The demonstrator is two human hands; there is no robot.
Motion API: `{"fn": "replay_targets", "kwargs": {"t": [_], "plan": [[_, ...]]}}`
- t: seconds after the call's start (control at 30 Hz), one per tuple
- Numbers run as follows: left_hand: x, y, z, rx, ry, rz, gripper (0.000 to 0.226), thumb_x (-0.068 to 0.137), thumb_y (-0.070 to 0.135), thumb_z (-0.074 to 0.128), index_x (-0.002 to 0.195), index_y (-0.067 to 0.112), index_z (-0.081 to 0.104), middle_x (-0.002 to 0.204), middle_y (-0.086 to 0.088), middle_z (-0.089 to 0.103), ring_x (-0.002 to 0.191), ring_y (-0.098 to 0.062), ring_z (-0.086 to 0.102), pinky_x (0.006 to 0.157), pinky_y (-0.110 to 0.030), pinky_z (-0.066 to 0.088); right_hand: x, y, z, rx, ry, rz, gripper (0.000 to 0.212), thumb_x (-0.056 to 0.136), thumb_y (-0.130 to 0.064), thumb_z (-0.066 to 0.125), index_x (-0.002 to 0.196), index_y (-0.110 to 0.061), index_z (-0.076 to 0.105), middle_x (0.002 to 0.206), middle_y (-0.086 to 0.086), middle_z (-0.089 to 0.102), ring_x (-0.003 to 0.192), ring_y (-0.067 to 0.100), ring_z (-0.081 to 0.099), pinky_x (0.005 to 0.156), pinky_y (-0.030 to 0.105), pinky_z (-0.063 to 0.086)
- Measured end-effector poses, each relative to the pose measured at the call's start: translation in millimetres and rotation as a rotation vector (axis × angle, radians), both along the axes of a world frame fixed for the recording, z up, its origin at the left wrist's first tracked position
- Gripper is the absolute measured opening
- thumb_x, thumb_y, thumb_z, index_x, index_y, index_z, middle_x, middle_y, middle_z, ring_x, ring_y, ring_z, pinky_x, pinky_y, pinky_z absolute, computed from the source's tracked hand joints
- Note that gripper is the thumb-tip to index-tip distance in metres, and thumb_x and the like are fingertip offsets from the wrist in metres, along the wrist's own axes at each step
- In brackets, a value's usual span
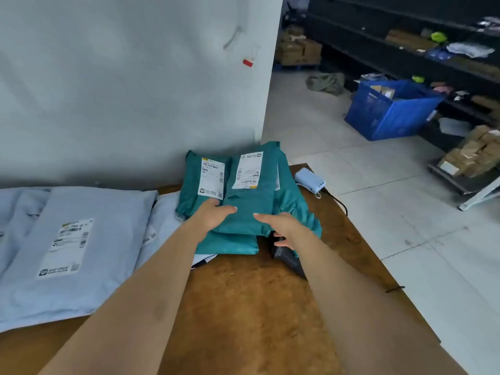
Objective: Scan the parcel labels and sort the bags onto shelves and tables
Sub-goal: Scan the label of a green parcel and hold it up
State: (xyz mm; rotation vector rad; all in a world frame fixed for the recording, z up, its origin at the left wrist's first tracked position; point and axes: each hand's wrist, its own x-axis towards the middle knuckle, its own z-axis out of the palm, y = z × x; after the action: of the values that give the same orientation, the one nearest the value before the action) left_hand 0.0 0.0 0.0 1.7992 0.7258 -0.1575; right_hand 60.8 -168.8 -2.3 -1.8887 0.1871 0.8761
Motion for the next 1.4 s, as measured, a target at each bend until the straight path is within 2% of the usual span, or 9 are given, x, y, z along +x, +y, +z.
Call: {"fn": "replay_targets", "kwargs": {"t": [0.17,0.3,0.67,0.77,0.9,1.0,1.2,1.33,1.4], "plan": [[24,4,-26,-0.107,-0.007,0.070,0.049,0.091,0.009,0.058,0.135,0.006,0.037,0.133,-0.011,0.052,0.109,-0.022,0.052,0.089,-0.030,0.043,15,13,-20,0.111,-0.023,-0.142,0.064,0.076,-0.031,0.081,0.128,-0.008,0.051,0.131,0.005,0.059,0.110,0.021,0.056,0.087,0.037,0.046],[30,7,-32,-0.158,0.035,0.094,0.065,0.087,0.025,0.067,0.140,0.009,0.033,0.128,-0.005,0.051,0.103,-0.017,0.048,0.084,-0.032,0.043,18,23,-31,0.152,-0.034,-0.176,0.062,0.071,-0.028,0.085,0.122,-0.008,0.056,0.121,0.003,0.064,0.106,0.022,0.062,0.086,0.037,0.052],[-35,4,-51,-0.535,0.027,0.042,0.043,0.075,0.028,0.078,0.112,0.018,0.062,0.118,0.000,0.066,0.108,-0.018,0.062,0.096,-0.036,0.048,-41,-9,-34,0.461,0.136,-0.104,0.049,0.077,0.004,0.072,0.123,-0.006,0.061,0.116,0.009,0.071,0.100,0.023,0.070,0.079,0.033,0.059],[-88,-1,-64,-0.667,0.037,-0.023,0.081,0.055,0.034,0.090,0.126,0.019,0.055,0.124,0.001,0.065,0.115,-0.019,0.061,0.102,-0.040,0.046,-87,-21,-58,0.539,0.219,-0.091,0.047,0.079,0.005,0.069,0.125,-0.007,0.061,0.117,0.009,0.071,0.104,0.026,0.069,0.087,0.039,0.057],[-166,-6,-87,-0.766,0.266,-0.096,0.086,0.041,0.031,0.095,0.118,0.023,0.059,0.116,-0.003,0.070,0.108,-0.026,0.065,0.091,-0.050,0.051,-156,-27,-92,0.644,0.353,-0.229,0.051,0.077,0.003,0.070,0.126,-0.006,0.060,0.123,0.013,0.068,0.110,0.030,0.066,0.090,0.043,0.056],[-204,-3,-100,-0.802,0.278,-0.021,0.096,0.028,0.030,0.097,0.116,0.016,0.061,0.112,-0.009,0.072,0.099,-0.027,0.070,0.076,-0.042,0.058,-199,-24,-110,0.714,0.452,-0.274,0.068,0.067,-0.003,0.080,0.130,-0.005,0.055,0.128,0.016,0.065,0.115,0.032,0.063,0.096,0.045,0.053],[-212,50,-93,-0.624,0.364,-0.067,0.056,0.053,-0.001,0.074,0.107,0.010,0.064,0.110,-0.012,0.072,0.090,-0.022,0.072,0.072,-0.035,0.059,-196,-37,-106,0.493,0.430,-0.342,0.065,0.065,-0.016,0.078,0.125,-0.020,0.055,0.103,-0.001,0.072,0.088,0.016,0.067,0.082,0.034,0.047],[-191,67,-73,-0.281,0.466,-0.241,0.041,0.052,-0.001,0.069,0.093,0.005,0.066,0.082,-0.009,0.070,0.073,-0.020,0.066,0.056,-0.024,0.057,-159,-58,-96,0.381,0.293,-0.576,0.104,0.040,-0.040,0.090,0.133,-0.013,0.051,0.125,0.008,0.062,0.110,0.023,0.058,0.087,0.035,0.047],[-176,66,-72,-0.081,0.366,-0.130,0.033,0.061,-0.008,0.069,0.091,0.003,0.062,0.072,-0.009,0.061,0.069,-0.024,0.060,0.051,-0.024,0.052,-150,-65,-95,0.221,0.196,-0.662,0.099,0.060,-0.035,0.088,0.142,-0.013,0.038,0.129,0.008,0.057,0.113,0.026,0.057,0.092,0.038,0.048]]}}
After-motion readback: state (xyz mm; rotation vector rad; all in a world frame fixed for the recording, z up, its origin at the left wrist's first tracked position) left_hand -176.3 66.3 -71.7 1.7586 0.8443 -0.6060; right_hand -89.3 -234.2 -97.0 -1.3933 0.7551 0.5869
